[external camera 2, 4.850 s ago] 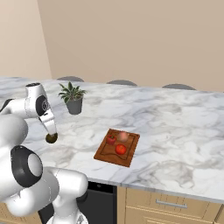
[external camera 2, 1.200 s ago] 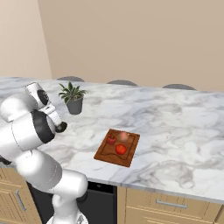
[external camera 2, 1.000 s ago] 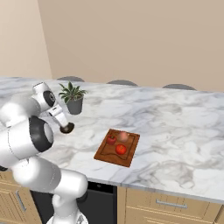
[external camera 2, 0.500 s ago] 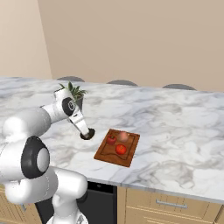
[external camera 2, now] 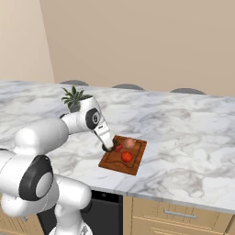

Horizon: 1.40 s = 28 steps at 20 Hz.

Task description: Place the avocado, onion, tomato, and bell pepper on the cutting board.

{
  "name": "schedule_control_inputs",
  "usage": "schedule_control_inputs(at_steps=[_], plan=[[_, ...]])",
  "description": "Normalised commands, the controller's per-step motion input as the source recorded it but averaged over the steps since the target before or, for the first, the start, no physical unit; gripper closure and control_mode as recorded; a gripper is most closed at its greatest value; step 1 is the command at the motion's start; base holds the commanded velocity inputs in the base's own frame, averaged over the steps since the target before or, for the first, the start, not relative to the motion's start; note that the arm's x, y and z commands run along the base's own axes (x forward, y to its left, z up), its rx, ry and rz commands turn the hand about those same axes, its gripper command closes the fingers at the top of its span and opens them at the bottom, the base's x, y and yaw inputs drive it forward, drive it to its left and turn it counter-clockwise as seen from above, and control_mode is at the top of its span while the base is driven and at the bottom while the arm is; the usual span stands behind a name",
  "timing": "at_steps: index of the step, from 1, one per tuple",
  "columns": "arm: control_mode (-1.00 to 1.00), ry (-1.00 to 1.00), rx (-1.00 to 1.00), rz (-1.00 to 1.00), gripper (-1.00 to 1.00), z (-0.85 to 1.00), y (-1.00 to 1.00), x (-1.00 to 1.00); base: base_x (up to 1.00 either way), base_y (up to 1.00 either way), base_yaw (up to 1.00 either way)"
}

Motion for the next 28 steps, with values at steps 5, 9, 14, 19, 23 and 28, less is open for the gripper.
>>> schedule_control_inputs(at_steps=[5, 9, 14, 19, 23, 28], plan=[[-1.00, 0.00, 0.02, 0.00, 1.00, -0.03, -0.02, 0.00, 0.00, 0.00, 0.00], [-1.00, 0.00, 0.10, 0.00, 1.00, -0.17, -0.16, 0.00, 0.00, 0.00, 0.00], [-1.00, 0.00, 0.15, 0.00, 1.00, -0.15, -0.15, 0.00, 0.00, 0.00, 0.00], [-1.00, -0.02, 0.12, 0.00, 1.00, -0.15, -0.15, 0.00, 0.00, 0.00, 0.00], [-1.00, 0.00, 0.14, 0.00, 1.00, -0.05, -0.05, 0.00, 0.00, 0.00, 0.00], [-1.00, -0.01, 0.11, 0.00, 1.00, -0.05, 0.00, 0.00, 0.00, 0.00, 0.00]])
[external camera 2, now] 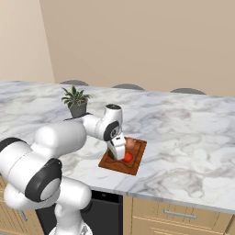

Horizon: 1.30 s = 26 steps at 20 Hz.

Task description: Place the avocado, onion, tomato, and bell pepper on the cutting board.

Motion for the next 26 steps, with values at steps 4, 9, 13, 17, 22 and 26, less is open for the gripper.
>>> schedule_control_inputs(at_steps=[4, 9, 13, 17, 22, 26], plan=[[-1.00, 0.00, 0.01, 0.00, 1.00, 0.00, 0.00, 0.01, 0.00, 0.00, 0.00], [-1.00, 0.00, 0.00, 0.00, 1.00, -0.06, 0.00, 0.17, 0.00, 0.00, 0.00], [-1.00, 0.00, 0.00, 0.00, 1.00, -0.13, 0.00, 0.17, 0.00, 0.00, 0.00], [-1.00, 0.00, -0.01, 0.00, -1.00, -0.12, 0.00, 0.02, 0.00, 0.00, 0.00], [-1.00, -0.01, 0.00, 0.00, -1.00, 0.00, -0.05, -0.01, 0.00, 0.00, 0.00], [-1.00, -0.02, 0.00, 0.00, -1.00, 0.03, -0.17, -0.07, 0.00, 0.00, 0.00]])
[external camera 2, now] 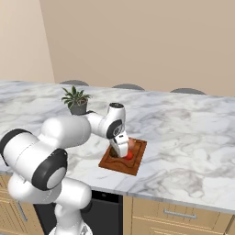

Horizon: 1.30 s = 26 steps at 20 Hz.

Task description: Place the avocado, onion, tomato, and bell pepper on the cutting board.

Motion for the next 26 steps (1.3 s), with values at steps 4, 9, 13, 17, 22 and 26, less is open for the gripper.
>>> schedule_control_inputs(at_steps=[4, 9, 13, 17, 22, 26], plan=[[-1.00, 0.00, 0.03, -0.01, -1.00, 0.27, -0.05, -0.01, 0.00, 0.00, 0.00], [-1.00, 0.00, 0.04, -0.05, -1.00, 0.58, 0.04, 0.00, 0.00, 0.00, 0.00], [-1.00, -0.01, 0.02, -0.07, -1.00, 0.88, 0.21, -0.12, 0.00, 0.00, 0.00], [-1.00, -0.09, 0.01, -0.01, -1.00, 0.46, 0.07, -0.74, 0.00, 0.00, 0.00], [-1.00, -0.33, 0.05, 0.03, -1.00, 0.30, -0.01, -0.75, 0.00, 0.00, 0.00], [-1.00, -0.43, 0.01, 0.05, -1.00, 0.22, 0.10, -0.55, 0.00, 0.00, 0.00]])
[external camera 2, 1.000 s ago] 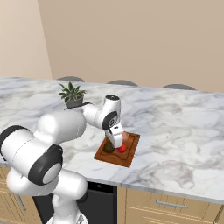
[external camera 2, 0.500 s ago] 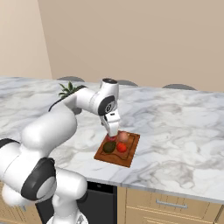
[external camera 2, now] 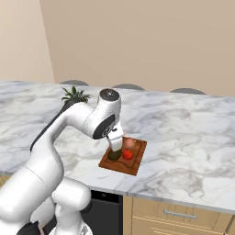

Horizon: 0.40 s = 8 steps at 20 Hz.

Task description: Place the avocado, onion, tomato, and bell pepper on the cutting board.

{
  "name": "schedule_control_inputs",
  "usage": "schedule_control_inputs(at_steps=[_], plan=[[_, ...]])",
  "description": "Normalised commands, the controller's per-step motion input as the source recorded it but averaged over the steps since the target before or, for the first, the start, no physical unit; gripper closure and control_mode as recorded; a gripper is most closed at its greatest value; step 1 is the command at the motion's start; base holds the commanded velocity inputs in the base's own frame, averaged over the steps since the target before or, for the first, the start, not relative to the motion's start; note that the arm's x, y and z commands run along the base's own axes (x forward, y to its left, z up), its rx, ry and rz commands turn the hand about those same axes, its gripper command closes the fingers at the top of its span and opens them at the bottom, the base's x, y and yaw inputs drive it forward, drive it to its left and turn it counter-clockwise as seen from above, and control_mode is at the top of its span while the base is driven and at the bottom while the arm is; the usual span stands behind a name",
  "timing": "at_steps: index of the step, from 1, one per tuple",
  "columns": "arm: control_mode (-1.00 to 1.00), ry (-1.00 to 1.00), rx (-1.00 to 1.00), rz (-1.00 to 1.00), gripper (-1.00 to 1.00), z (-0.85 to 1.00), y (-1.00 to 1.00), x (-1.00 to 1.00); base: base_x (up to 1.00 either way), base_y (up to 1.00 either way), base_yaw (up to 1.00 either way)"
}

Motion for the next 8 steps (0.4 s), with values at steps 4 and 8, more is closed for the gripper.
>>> schedule_control_inputs(at_steps=[4, 8], plan=[[-1.00, 0.00, 0.00, 0.00, -1.00, 0.00, 0.00, 0.02, 0.00, 0.00, 0.00], [-1.00, -0.09, 0.00, 0.01, -1.00, 0.00, 0.00, -0.17, 0.00, 0.00, 0.00]])
